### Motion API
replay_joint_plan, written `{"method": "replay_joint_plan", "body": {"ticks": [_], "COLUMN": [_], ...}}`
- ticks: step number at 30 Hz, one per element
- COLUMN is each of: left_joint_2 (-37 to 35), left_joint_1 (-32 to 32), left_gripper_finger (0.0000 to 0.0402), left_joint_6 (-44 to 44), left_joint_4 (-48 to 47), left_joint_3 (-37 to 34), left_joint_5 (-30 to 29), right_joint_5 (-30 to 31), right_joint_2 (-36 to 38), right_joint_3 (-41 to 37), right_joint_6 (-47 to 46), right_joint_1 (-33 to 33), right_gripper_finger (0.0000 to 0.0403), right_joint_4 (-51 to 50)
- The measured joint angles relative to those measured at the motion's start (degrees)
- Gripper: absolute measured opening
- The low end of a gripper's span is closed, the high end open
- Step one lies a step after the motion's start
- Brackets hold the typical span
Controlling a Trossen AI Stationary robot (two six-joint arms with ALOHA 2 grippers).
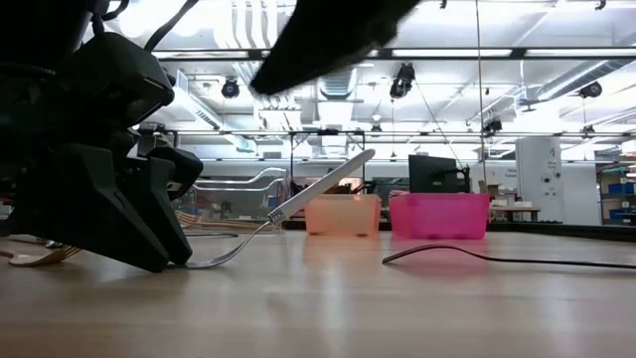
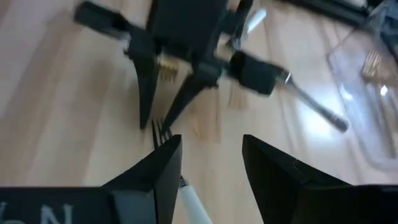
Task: Sort silverware by color (type)
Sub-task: Put the white fork into the red bin
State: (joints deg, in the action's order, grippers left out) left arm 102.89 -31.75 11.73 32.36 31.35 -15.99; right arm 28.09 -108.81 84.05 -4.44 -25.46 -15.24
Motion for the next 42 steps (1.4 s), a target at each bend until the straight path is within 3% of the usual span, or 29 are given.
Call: {"method": "replay_joint_plan", "body": {"ticks": [6,12,20,42], "left_joint_2": [0.0,0.0,0.0,0.0], "left_joint_1": [0.0,0.0,0.2,0.2], "left_gripper_finger": [0.0075,0.0075,0.0075,0.0075], "left_joint_6": [0.0,0.8,1.0,1.0], "left_joint_4": [-0.1,-0.2,-0.2,-0.2], "left_joint_3": [0.0,0.0,-0.2,-0.3], "left_joint_5": [0.0,-0.2,-0.5,-0.6], "right_joint_5": [0.3,-9.6,-16.5,-17.8], "right_joint_2": [4.5,3.9,2.0,-2.6], "right_joint_3": [1.1,1.9,1.9,1.9], "right_joint_6": [-0.4,-6.0,-7.6,-5.6], "right_joint_1": [-1.1,2.1,5.1,5.0], "right_gripper_finger": [0.0153,0.0155,0.0162,0.0171], "right_joint_4": [-8.2,-15.4,-17.5,-17.5]}}
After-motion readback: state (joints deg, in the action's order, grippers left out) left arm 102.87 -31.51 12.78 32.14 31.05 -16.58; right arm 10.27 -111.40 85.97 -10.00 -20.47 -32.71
